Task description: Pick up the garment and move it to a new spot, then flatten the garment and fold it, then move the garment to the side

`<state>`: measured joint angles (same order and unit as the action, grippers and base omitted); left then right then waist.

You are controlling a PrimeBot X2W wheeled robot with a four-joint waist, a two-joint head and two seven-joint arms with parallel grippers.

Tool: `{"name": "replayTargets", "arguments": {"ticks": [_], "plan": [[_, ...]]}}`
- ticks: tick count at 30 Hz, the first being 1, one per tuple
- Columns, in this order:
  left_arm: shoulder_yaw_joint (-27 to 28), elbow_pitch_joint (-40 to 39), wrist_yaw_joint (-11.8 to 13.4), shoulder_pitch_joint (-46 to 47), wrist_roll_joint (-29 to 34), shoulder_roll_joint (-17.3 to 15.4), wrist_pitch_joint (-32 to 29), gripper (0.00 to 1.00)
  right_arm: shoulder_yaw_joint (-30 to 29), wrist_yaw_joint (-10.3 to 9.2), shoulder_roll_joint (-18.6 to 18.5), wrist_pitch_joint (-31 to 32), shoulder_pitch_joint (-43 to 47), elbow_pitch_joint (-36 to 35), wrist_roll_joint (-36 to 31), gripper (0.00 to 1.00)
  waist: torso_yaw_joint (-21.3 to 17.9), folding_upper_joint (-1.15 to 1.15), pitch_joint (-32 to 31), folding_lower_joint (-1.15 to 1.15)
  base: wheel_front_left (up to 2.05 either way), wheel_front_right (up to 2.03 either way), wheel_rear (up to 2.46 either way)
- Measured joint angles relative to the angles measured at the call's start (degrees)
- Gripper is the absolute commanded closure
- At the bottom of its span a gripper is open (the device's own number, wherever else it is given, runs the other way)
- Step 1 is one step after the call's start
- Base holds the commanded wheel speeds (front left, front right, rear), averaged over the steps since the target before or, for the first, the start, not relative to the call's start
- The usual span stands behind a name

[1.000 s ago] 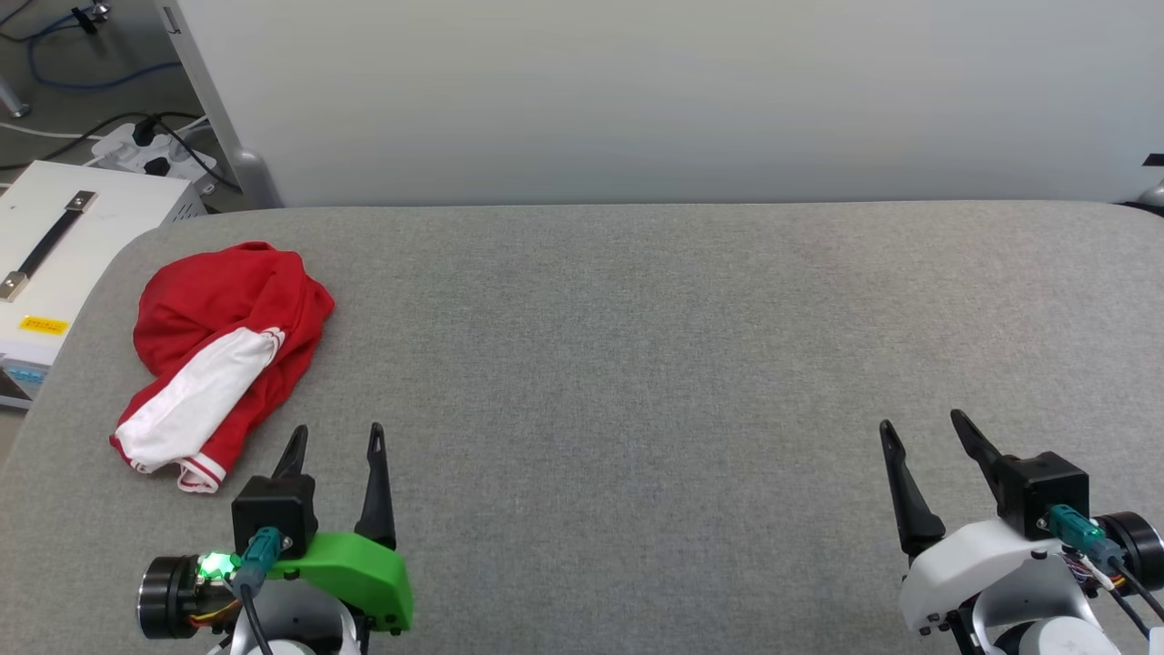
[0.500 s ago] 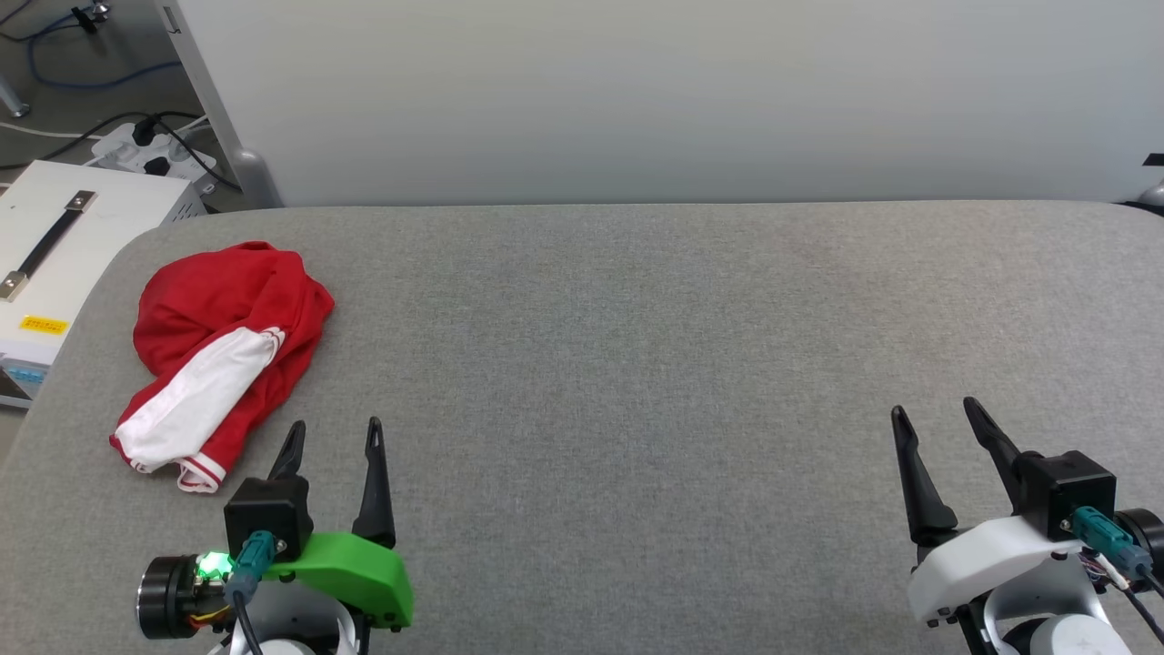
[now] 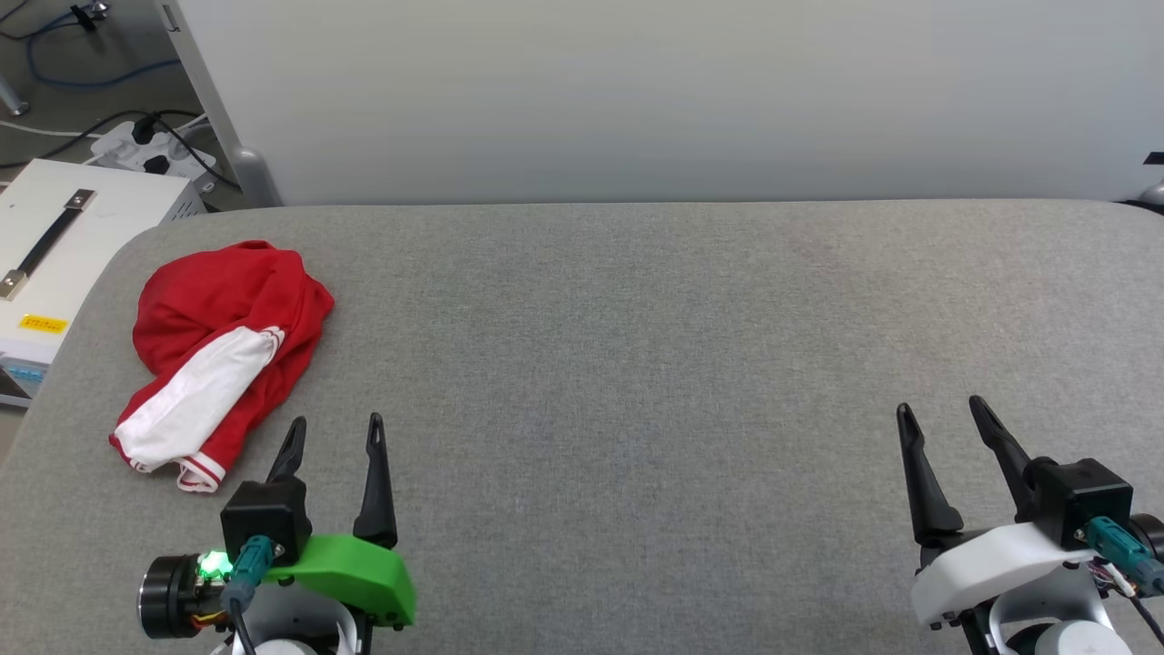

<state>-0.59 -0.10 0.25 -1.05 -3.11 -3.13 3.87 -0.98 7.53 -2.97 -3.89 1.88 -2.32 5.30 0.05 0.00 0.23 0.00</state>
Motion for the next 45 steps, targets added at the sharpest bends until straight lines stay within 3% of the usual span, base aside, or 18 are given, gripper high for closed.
{"name": "replayTargets", "arguments": {"ticks": [45], "plan": [[-1.0, 0.9, 0.1, -0.1, -3.8, 0.0, 5.4, 0.00, -0.2, 0.00, 0.0, -5.4, 2.5, -2.8, 2.0, 0.00, 0.3, 0.00, 0.5, 0.00, 0.00, 0.00, 0.00]]}}
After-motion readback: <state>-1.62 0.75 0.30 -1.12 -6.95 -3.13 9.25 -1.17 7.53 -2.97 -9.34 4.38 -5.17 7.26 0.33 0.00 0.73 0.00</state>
